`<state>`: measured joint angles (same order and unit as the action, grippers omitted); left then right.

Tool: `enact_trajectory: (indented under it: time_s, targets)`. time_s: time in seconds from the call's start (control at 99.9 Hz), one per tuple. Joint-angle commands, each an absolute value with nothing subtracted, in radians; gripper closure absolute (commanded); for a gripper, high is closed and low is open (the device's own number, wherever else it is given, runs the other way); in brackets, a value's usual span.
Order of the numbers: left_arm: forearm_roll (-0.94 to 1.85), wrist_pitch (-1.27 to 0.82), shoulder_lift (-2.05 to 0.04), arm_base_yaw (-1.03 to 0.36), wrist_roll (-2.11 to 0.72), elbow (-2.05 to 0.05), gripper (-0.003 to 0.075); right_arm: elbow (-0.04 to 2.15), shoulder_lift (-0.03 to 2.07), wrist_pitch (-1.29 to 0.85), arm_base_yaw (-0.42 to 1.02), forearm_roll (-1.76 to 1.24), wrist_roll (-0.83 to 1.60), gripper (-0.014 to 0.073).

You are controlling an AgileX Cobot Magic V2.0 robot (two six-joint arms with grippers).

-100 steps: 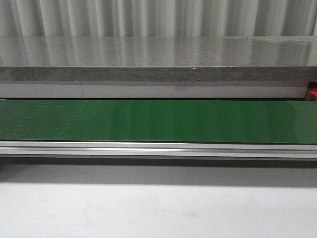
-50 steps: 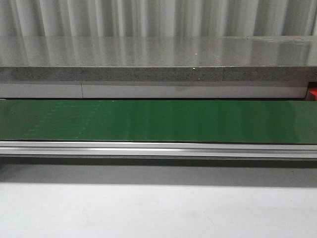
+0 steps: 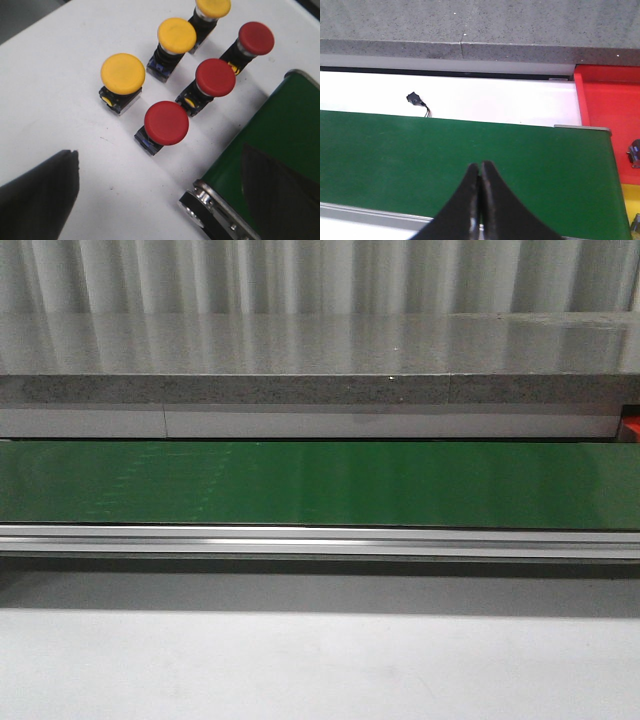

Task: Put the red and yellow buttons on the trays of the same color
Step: 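Grasp another red button with the left gripper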

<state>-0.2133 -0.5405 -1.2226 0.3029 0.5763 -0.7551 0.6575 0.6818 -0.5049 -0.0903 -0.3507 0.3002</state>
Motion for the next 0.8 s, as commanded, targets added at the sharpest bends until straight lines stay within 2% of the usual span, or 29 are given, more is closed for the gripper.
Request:
enact_trajectory:
  time_s: [0.0, 0.35, 0.791]
  targets:
    - [-0.207, -0.487, -1.275, 0.304, 0.571, -0.813, 0.0101, 0.685, 0.678, -0.447, -0.092, -0.362, 0.309, 0.0662]
    - [-0.202, -0.471, -1.468, 0.304, 0.545, -0.892, 0.0101, 0.685, 0.678, -0.447, -0.092, -0.362, 0.309, 0.0662]
    - [-0.202, -0.403, -1.616, 0.308, 0.545, -0.913, 0.0101, 0.685, 0.678, -0.449, -0.092, -0.362, 0.309, 0.0662]
